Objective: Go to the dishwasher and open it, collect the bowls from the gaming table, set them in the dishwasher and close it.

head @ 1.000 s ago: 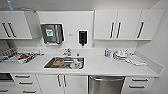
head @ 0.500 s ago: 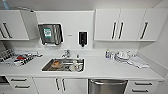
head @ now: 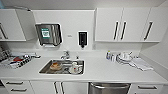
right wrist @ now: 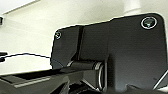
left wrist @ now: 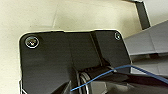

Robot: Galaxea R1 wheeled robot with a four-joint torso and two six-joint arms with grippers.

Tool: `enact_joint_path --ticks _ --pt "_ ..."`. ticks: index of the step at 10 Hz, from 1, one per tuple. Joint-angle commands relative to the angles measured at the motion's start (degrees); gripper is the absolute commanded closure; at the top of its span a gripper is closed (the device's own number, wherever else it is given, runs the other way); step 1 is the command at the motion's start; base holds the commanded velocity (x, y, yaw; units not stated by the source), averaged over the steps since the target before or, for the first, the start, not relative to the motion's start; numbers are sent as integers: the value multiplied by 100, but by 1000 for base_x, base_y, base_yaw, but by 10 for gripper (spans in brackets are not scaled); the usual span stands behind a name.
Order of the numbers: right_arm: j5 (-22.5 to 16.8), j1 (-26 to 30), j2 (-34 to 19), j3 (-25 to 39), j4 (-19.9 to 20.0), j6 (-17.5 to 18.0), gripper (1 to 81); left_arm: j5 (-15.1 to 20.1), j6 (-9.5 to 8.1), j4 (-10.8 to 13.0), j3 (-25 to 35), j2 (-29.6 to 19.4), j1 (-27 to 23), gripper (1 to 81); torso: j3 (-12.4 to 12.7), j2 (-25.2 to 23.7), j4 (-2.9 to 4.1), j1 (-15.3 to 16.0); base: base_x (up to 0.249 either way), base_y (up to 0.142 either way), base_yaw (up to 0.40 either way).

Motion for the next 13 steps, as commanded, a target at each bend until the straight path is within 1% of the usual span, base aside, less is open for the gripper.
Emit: enact_joint_path --ticks 1,6,7,9,10,12,13 --pt "-227 280 -91 68 -36 0 10 293 14 35 88 -79 -277 10 0 0 0 0 86 0 0" --pt "-245 324 -135 85 -1 26 10 284 6 26 149 -132 -242 10 0 0 0 -5 0 0 0" --pt "-288 324 -153 94 16 35 10 284 14 35 349 -253 -225 10 0 0 0 -5 0 0 0" --pt "-297 324 -249 190 87 44 10 284 14 35 982 -719 -225 10 0 0 0 -5 0 0 0" --pt "-323 333 -345 321 148 44 10 275 6 35 1194 -939 -225 10 0 0 0 -5 0 0 0" --pt "-332 333 -644 742 289 44 10 266 14 43 1423 -1212 -190 10 0 0 0 -5 0 0 0" --pt "-324 333 -812 938 342 44 10 143 14 44 1538 -1327 -138 10 0 0 0 -5 0 0 0"
